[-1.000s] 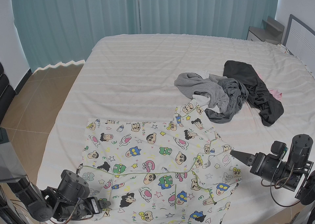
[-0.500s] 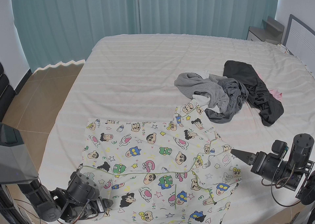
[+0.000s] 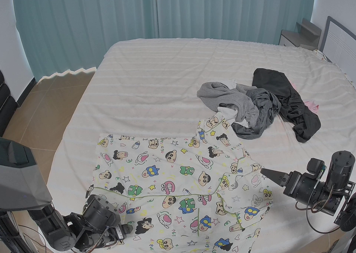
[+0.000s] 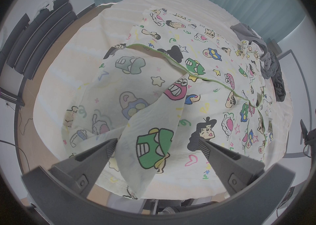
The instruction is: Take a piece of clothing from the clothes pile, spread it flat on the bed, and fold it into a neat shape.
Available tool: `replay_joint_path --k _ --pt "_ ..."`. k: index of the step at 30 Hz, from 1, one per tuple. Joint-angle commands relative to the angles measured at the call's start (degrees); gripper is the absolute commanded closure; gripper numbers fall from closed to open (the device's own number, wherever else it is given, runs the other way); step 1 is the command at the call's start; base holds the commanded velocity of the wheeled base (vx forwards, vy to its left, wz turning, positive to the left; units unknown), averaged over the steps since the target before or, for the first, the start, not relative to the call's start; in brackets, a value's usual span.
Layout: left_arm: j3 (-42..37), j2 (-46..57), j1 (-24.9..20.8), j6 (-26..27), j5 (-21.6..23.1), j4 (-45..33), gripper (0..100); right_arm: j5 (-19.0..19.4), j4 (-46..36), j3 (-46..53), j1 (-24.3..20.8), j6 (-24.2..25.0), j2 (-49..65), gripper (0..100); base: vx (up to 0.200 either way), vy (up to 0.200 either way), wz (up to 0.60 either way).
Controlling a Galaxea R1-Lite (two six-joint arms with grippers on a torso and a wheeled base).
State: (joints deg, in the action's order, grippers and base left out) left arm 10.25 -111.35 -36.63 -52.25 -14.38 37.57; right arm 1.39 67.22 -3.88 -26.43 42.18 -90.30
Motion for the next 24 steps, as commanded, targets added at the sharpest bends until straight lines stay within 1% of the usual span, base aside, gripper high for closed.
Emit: replay_joint_path --k 1,8,14,24 --pt "0.21 -0.18 -0.37 -0.05 -0.03 0.05 0 0.02 0.02 0.01 -0.03 0.01 0.03 0 0.0 0.0 0.0" --pt "0.03 -0.1 -0.46 -0.05 -0.12 -0.22 0 -0.07 0.02 0.01 -0.03 0.01 0.03 0 0.0 0.0 0.0" --pt "-1.02 -0.1 -0.28 -0.05 -2.05 -0.22 0 -0.07 0.02 0.01 -0.03 -0.08 0.12 0 0.0 0.0 0.0" --pt "-1.11 -0.45 -0.46 -1.19 -2.23 -0.48 0 0.02 0.02 0.1 0.33 0.1 0.65 0 0.0 0.0 0.0"
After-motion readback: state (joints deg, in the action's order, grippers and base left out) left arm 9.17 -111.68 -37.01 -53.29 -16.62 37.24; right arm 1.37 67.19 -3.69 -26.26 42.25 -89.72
